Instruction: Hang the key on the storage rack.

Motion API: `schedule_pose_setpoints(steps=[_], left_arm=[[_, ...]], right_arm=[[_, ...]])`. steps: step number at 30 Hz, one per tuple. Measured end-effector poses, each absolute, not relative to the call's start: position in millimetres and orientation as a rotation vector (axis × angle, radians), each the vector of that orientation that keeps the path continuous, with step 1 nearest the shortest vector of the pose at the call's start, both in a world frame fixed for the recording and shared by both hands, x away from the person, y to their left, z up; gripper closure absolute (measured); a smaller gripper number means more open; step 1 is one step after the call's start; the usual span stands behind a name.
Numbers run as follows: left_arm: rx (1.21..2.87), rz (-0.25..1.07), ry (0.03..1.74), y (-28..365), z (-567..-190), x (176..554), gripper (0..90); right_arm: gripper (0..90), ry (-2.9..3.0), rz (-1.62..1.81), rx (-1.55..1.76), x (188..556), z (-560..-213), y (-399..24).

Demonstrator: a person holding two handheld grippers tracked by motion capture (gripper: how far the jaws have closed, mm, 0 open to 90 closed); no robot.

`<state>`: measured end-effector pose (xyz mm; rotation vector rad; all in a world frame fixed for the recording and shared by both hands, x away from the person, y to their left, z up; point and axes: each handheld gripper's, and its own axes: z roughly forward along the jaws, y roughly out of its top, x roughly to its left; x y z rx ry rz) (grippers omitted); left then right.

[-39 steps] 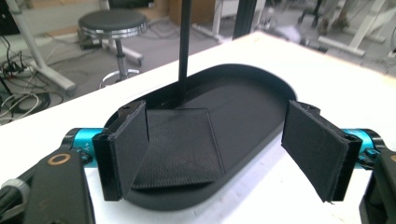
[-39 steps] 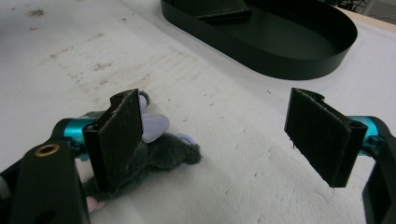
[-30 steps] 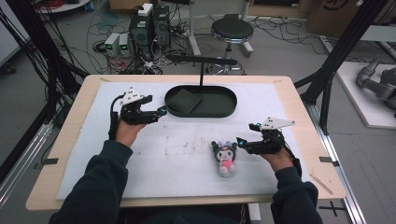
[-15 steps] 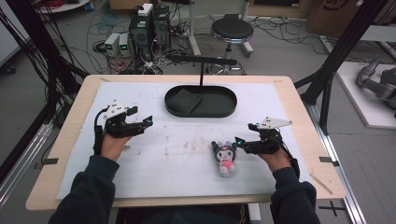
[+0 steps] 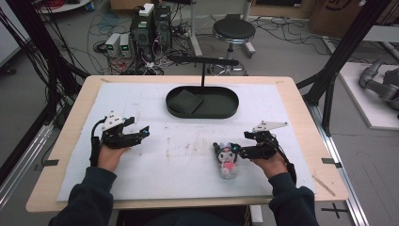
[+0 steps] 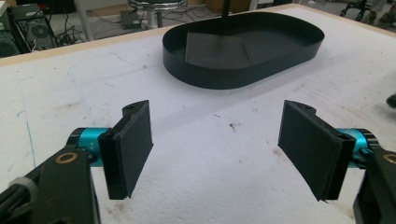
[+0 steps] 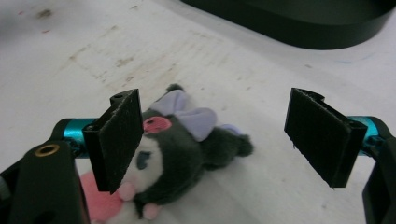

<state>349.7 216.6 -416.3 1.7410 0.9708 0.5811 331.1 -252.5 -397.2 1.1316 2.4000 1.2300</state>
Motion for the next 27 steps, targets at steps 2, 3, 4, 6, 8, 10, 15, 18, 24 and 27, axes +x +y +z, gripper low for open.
schedule_pose_setpoints(steps=[2,3,4,6,8,10,15,18,24,27], left_arm=[[1.749,0.578,0.968,216.3,-417.0,350.3,26.4],[1.755,0.576,0.967,216.0,-417.6,350.8,26.6],[1.759,0.575,0.969,215.8,-418.3,351.3,26.7],[1.765,0.572,0.965,215.4,-419.2,352.1,27.0],[1.764,0.57,0.964,215.4,-419.4,352.4,27.2],[1.764,0.57,0.964,215.5,-419.4,352.4,27.4],[1.77,0.572,0.96,214.7,-419.2,351.7,27.6],[1.772,0.575,0.96,214.4,-419.3,351.5,27.7],[1.77,0.575,0.96,214.9,-419.4,351.6,27.9],[1.772,0.575,0.962,216.0,-419.3,352.0,28.0]], right_arm=[[19.6,2.431,1.259,1.113,331.0,-398.8,-248.7],[19.6,2.447,1.28,1.088,330.8,-399.1,-246.1],[19.6,2.462,1.294,1.065,330.3,-398.9,-242.9],[19.6,2.494,1.284,1.021,329.1,-399.2,-235.8],[19.6,2.524,1.235,0.995,329.9,-403.1,-228.8],[19.7,2.576,1.145,0.962,330.8,-409.4,-223.1],[28.5,2.644,1.094,0.967,336.2,-424.2,-217.6],[37.3,2.657,1.103,0.943,334.8,-422.5,-218.0],[42.3,2.627,1.09,0.832,336.3,-414.6,-222.0],[42.0,2.606,1.08,0.755,342.0,-408.6,-233.8]])
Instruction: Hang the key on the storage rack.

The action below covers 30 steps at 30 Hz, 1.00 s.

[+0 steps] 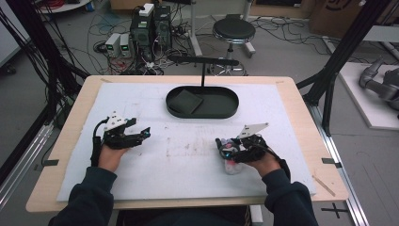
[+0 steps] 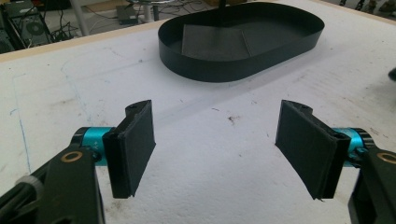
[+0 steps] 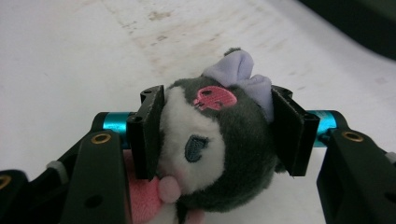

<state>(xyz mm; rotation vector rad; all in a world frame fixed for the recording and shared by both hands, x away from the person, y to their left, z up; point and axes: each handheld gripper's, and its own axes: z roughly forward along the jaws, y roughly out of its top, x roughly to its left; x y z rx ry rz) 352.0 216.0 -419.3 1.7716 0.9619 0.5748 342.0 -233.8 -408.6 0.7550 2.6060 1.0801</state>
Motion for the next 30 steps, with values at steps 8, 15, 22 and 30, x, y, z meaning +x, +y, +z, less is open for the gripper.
schedule_pose_setpoints(steps=[8,15,22,30], left_arm=[[1.772,0.569,0.95,216.0,-420.0,352.6,30.0],[1.769,0.571,0.952,216.3,-419.4,351.6,30.0],[1.765,0.57,0.957,217.9,-419.7,352.1,30.0],[1.76,0.566,0.957,218.5,-420.1,352.4,30.0]], right_arm=[[40.7,2.633,1.055,0.542,360.8,-416.1,-257.1],[24.8,2.558,1.014,0.633,361.2,-416.8,-252.8],[19.6,2.391,0.969,0.878,346.2,-407.3,-256.3],[21.0,2.342,0.924,1.038,335.4,-399.9,-248.4]])
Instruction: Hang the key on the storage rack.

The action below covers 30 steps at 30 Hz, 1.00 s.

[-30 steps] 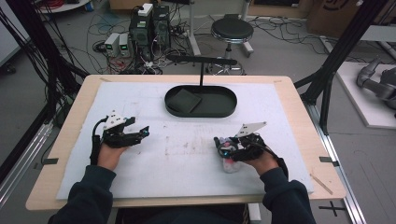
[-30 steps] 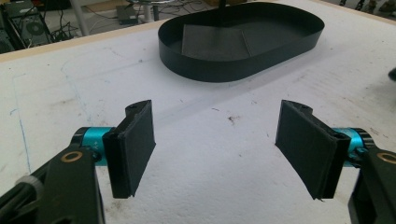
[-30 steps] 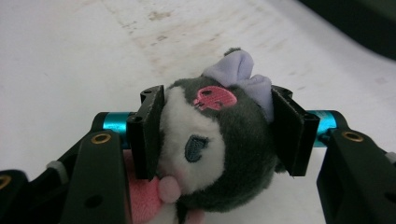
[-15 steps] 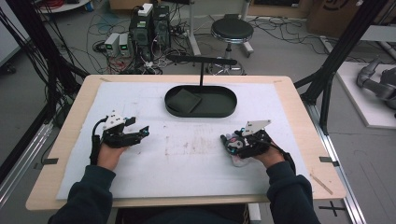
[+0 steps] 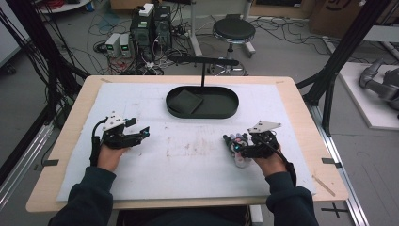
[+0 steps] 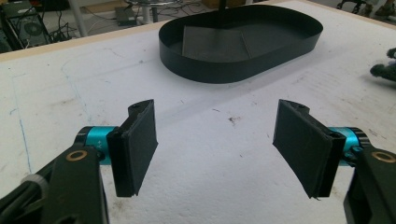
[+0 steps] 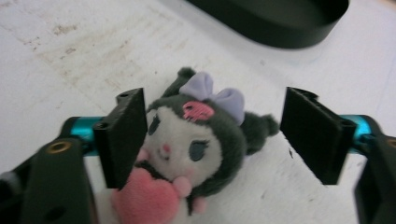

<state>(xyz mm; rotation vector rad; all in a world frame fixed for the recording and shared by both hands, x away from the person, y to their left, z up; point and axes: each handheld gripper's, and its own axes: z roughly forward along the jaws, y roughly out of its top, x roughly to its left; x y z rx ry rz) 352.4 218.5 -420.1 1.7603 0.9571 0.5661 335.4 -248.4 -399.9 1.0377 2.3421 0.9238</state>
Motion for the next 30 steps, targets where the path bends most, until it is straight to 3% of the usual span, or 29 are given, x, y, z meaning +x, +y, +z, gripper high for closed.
schedule_pose_setpoints(steps=[7,12,17,21,24,30], left_arm=[[1.761,0.567,0.962,218.3,-420.4,352.6,30.0],[1.764,0.564,0.958,218.3,-420.6,352.4,30.1],[1.765,0.567,0.955,218.8,-420.3,352.4,30.4],[1.764,0.569,0.957,219.0,-420.6,352.5,30.6],[1.763,0.57,0.956,219.1,-420.5,352.5,30.8],[1.761,0.569,0.956,219.3,-420.5,352.5,30.8]], right_arm=[[21.1,2.431,0.791,1.082,342.2,-420.5,-234.6],[30.0,2.453,0.768,1.031,345.7,-421.9,-235.5],[32.7,2.506,0.771,0.837,345.9,-417.5,-238.5],[28.8,2.586,0.707,0.584,347.2,-419.4,-241.8],[18.3,2.544,0.757,0.727,348.4,-421.8,-245.5],[19.6,2.546,0.744,0.949,350.9,-430.1,-247.3]])
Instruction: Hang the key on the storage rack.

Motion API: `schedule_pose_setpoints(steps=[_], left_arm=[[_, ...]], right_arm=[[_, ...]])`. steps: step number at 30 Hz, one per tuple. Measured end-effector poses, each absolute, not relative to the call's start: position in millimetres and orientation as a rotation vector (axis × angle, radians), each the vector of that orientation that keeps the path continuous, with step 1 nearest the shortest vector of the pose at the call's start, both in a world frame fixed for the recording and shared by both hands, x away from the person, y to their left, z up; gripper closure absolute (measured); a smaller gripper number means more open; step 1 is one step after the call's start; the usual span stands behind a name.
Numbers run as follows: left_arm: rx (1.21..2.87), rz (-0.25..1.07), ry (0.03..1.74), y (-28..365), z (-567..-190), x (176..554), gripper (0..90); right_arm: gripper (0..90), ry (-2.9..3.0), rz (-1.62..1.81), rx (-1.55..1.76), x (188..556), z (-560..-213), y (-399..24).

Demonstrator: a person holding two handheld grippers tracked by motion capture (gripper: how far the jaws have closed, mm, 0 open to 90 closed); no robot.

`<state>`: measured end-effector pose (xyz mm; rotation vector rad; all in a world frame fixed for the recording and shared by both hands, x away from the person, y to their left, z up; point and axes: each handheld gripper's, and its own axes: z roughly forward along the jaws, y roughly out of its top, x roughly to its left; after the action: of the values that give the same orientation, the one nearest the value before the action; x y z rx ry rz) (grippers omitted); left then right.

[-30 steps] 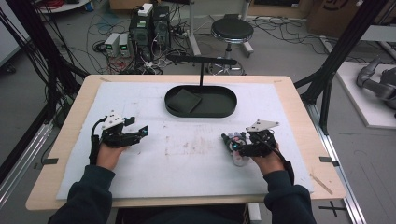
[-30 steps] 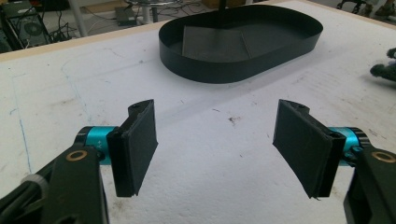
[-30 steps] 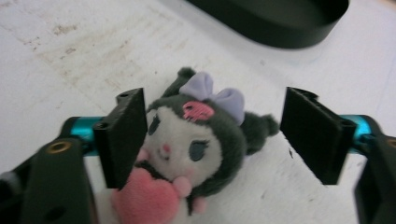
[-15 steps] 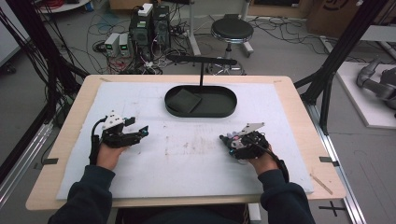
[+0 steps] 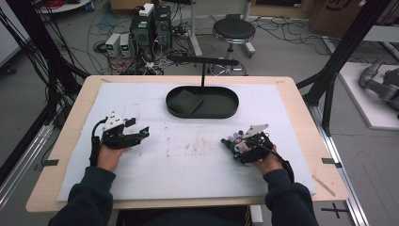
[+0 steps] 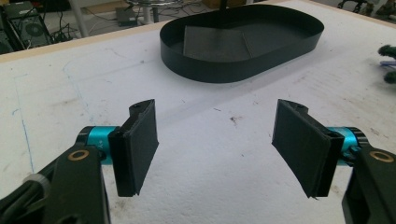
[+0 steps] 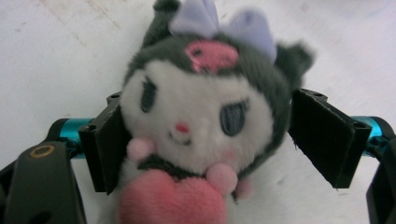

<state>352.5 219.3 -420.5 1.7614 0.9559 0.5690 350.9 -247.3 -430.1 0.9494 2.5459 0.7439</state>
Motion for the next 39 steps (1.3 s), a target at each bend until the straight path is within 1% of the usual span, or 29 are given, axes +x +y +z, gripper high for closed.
schedule_pose_setpoints(steps=[2,7,10,14,19,23,29,39], left_arm=[[1.763,0.568,0.955,219.5,-420.3,352.4,30.8],[1.763,0.574,0.957,220.4,-420.3,352.5,30.8],[1.768,0.576,0.958,220.5,-420.4,352.6,30.8],[1.768,0.58,0.954,220.2,-420.4,352.2,30.5],[1.737,0.604,0.936,221.3,-417.8,350.6,24.2],[1.732,0.606,0.942,222.7,-417.5,350.7,23.4],[1.737,0.597,0.947,222.6,-418.9,351.8,23.4],[1.723,0.592,0.948,224.4,-419.0,352.6,23.4]], right_arm=[[27.7,2.589,0.762,0.979,351.1,-430.5,-246.8],[32.7,2.533,0.757,1.043,350.8,-425.2,-248.0],[33.1,2.498,0.836,1.028,350.7,-417.7,-249.7],[33.2,2.436,1.051,1.01,354.4,-405.1,-254.0],[33.4,2.371,1.172,0.911,360.6,-388.0,-255.4],[33.4,2.388,1.246,0.873,373.0,-376.4,-256.9],[33.4,2.412,1.309,0.873,396.1,-356.8,-259.0],[33.2,2.33,1.279,0.905,433.2,-318.8,-256.0]])
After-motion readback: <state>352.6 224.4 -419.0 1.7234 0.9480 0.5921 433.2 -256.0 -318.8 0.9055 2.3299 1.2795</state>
